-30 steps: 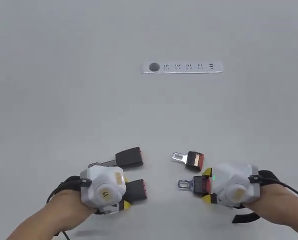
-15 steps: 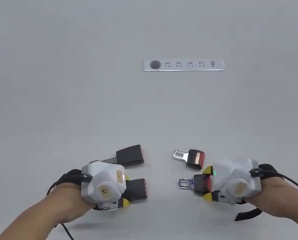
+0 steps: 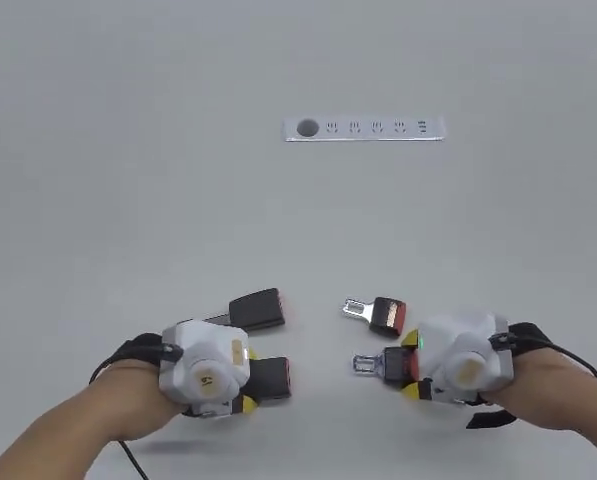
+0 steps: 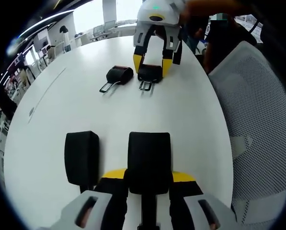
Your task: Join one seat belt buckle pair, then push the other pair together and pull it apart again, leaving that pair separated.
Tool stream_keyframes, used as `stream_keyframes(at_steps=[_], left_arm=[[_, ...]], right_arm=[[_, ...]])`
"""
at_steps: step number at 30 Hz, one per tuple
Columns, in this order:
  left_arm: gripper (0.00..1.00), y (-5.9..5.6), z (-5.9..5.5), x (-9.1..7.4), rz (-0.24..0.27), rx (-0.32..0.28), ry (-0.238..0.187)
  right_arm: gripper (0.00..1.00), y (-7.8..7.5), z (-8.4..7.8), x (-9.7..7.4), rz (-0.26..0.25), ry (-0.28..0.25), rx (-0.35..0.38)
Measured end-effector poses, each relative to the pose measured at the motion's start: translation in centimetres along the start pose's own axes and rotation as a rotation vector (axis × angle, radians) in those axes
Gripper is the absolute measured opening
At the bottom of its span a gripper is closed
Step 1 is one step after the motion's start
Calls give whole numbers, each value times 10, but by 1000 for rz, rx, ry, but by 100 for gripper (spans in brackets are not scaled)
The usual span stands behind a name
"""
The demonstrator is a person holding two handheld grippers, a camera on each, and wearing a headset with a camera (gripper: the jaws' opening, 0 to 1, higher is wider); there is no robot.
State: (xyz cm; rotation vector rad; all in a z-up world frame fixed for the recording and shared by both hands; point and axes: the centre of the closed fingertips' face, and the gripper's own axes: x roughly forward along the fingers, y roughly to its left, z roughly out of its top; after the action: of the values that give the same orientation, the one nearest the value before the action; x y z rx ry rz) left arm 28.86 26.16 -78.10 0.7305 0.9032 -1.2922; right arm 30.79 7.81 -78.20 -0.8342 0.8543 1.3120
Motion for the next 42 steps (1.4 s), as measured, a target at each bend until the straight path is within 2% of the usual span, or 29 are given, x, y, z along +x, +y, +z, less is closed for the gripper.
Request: stream_keyframes(at_steps=[5, 12, 19, 30, 42], left_arm=[[34, 0, 0, -1, -6, 10, 8], [34, 1, -4, 1, -9, 20, 10], [34, -1, -5, 1, -11, 27, 15], [34, -3, -5, 0, -13, 39, 32], [34, -4, -4, -2, -16, 41, 43]], right_arm=[[32, 1, 6, 3, 1, 6, -6], [31, 13, 22, 10, 32, -15, -19], [32, 20, 35, 18, 40, -28, -30], [32, 28, 60, 31, 35, -56, -55], [32, 30, 77, 39, 16, -88, -71]])
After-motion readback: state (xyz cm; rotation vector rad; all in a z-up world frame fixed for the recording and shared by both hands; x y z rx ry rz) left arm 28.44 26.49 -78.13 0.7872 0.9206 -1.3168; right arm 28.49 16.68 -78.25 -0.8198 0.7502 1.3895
